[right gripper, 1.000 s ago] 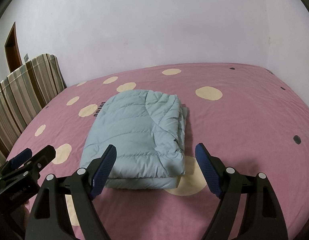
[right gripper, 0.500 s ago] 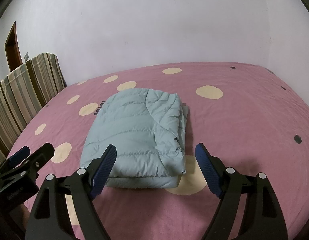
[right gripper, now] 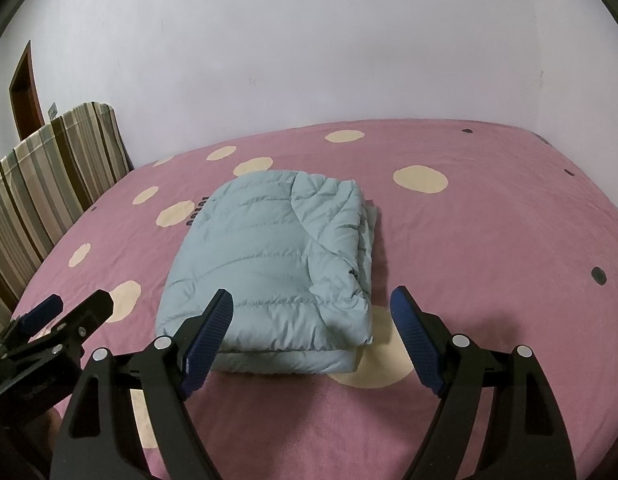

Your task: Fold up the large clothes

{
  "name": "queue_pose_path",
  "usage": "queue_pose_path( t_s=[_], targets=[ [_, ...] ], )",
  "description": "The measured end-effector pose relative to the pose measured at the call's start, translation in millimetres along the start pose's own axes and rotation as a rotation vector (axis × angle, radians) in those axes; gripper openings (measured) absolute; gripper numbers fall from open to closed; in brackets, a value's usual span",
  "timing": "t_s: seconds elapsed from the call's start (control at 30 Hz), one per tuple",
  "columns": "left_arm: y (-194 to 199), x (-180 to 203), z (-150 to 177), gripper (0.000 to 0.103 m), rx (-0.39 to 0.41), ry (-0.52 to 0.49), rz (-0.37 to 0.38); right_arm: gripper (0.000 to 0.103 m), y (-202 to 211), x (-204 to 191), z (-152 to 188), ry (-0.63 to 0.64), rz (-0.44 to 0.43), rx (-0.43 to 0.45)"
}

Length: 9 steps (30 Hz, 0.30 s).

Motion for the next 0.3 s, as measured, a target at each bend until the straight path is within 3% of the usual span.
queue_pose_path(
  t_s=[0.3],
  targets=[
    [-35.3,-30.7,13.0,0.101,-0.060,0.021,-0.051,0.080,-23.6,46.3,0.1,-0.034,0.065,-0.017]
  ],
)
Point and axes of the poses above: each gripper's, at about its wrist camera, not at the fingertips, and y roughly against the way its jaws point, x to its right, z to its underside, the point moved 9 cm from there along -y, roughly the way its jaws point, and after that the axes turned 6 degrees about x, right-handed, at the moved point
